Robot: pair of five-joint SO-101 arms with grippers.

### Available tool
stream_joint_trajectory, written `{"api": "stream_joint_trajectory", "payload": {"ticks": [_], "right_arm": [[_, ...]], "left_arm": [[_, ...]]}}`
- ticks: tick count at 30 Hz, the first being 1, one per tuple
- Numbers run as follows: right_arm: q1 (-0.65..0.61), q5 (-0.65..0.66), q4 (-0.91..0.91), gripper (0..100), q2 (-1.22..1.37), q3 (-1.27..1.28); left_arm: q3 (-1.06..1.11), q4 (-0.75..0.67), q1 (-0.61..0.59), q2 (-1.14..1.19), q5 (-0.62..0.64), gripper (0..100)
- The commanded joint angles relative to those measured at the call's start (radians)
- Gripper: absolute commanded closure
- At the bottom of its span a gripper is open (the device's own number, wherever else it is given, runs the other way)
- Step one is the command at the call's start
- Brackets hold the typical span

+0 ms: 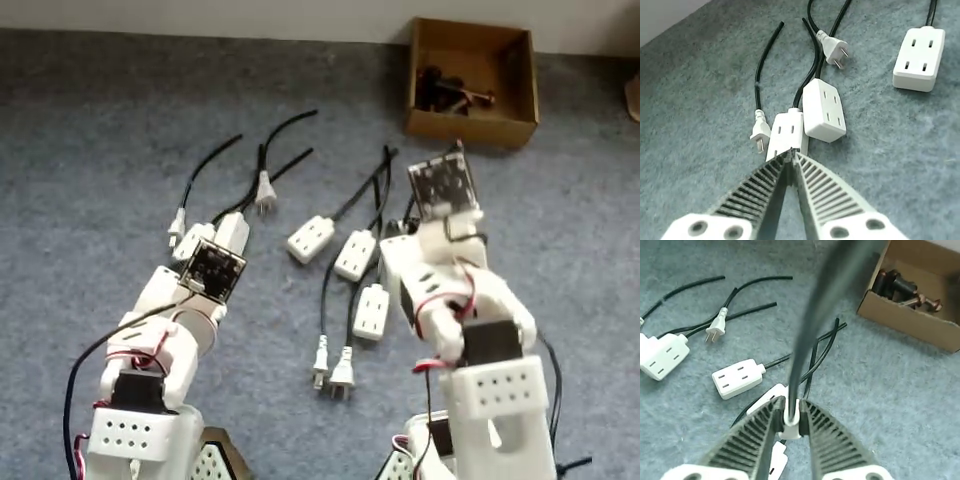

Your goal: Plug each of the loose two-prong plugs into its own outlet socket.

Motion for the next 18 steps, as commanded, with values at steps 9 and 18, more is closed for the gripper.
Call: {"api": "stream_joint_trajectory", "payload": {"ticks": [9,18], "right_arm": [[-0.094,0.018,0.173,99.2,0.561,-0.493],[-0.211,0.101,0.268,99.3,0.832,-0.763]], "left_arm": [[-0.004,-0.023,-0.007,-0.015,0.011,99],[-0.004,-0.023,-0.007,-0.015,0.011,99]]}}
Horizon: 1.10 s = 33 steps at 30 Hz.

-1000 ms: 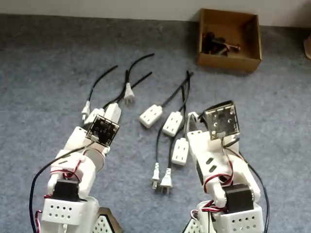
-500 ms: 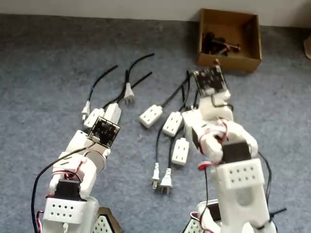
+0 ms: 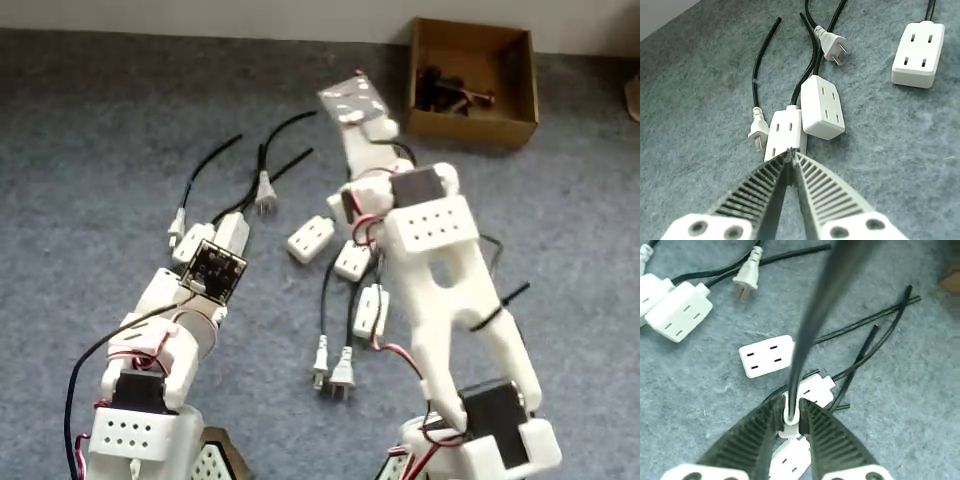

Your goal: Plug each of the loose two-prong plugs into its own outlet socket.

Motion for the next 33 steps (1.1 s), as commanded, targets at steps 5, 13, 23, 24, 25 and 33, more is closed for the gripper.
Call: {"api": "stream_joint_trajectory", "payload": {"ticks": [5,13,23,24,25,33], "right_arm": [[-0.073,0.127,0.008,99.3,0.068,-0.133],[-0.122,0.167,-0.088,99.3,0.108,-0.127],[-0.139,0.144,-0.205,99.2,0.124,-0.107],[-0.137,0.137,-0.213,99.2,0.122,-0.094],[-0.137,0.129,-0.236,99.2,0.117,-0.079],[-0.136,0.061,-0.355,99.2,0.073,0.041]], "left_arm": [[-0.005,-0.02,-0.007,-0.015,0.009,99],[-0.005,-0.018,-0.007,-0.015,0.006,99],[-0.005,-0.018,-0.007,-0.015,0.006,99],[-0.005,-0.018,-0.007,-0.015,0.006,99],[-0.005,-0.018,-0.007,-0.015,0.006,99],[-0.004,-0.018,-0.007,-0.015,0.006,99]]}}
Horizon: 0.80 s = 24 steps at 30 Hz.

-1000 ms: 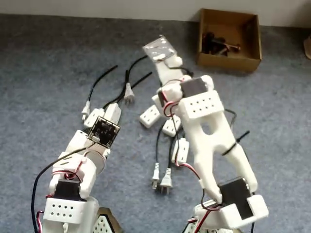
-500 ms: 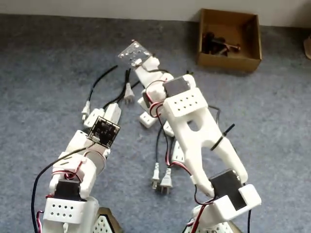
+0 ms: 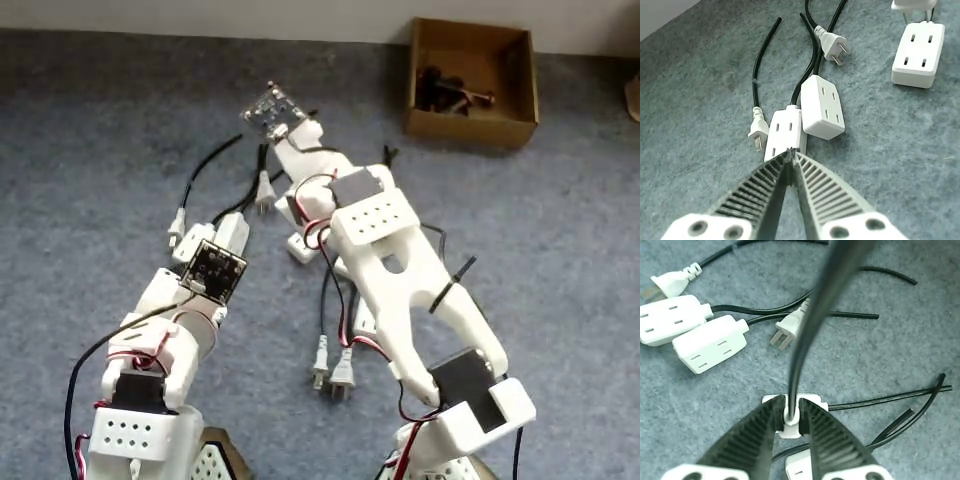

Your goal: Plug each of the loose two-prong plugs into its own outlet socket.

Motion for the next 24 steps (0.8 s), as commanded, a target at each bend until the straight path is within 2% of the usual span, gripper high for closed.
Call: {"api": "stream_joint_trajectory", "payload": {"ticks": [1,9,17,24], "right_arm": [[-0.008,-0.057,-0.084,99.2,-0.09,0.035],[0.001,-0.08,-0.268,99.2,-0.257,0.3],[0.008,-0.143,-0.351,99.2,-0.275,0.38],[0.027,-0.144,-0.427,99.2,-0.275,0.438]], "left_arm": [[-0.004,-0.018,-0.007,-0.015,0.006,99],[0.008,-0.021,-0.007,-0.015,0.005,99],[0.01,-0.023,-0.007,-0.015,0.005,99],[0.01,-0.023,-0.007,-0.015,0.005,99]]}}
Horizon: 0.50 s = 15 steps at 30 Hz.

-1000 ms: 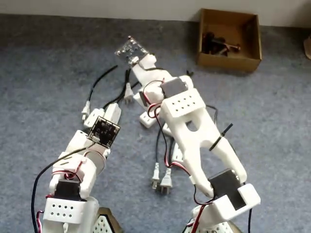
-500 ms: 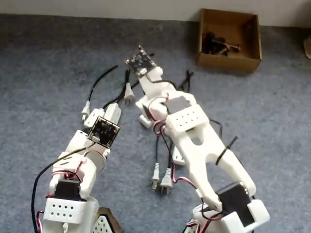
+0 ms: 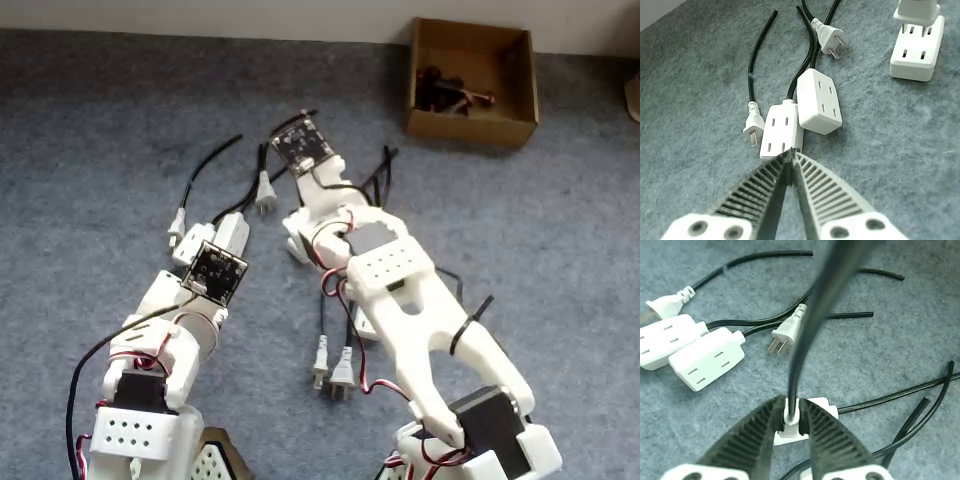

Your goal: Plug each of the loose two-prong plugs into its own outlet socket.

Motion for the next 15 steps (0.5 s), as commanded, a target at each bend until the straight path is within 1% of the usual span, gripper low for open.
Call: {"api": "stream_joint_trajectory", "payload": {"ticks": [1,11,13,15], "right_arm": [[0.028,-0.012,-0.035,99.2,-0.056,-0.005],[0.042,-0.025,-0.035,99.2,-0.047,-0.004],[0.042,-0.064,-0.038,99.2,-0.047,0.008],[0.041,-0.077,-0.085,99.2,-0.056,0.047]], "left_arm": [[-0.013,-0.02,-0.007,-0.015,0.005,99],[-0.013,-0.02,-0.007,-0.015,0.005,99],[-0.012,-0.02,-0.007,-0.015,0.005,99],[-0.012,-0.02,-0.007,-0.015,0.005,99]]}}
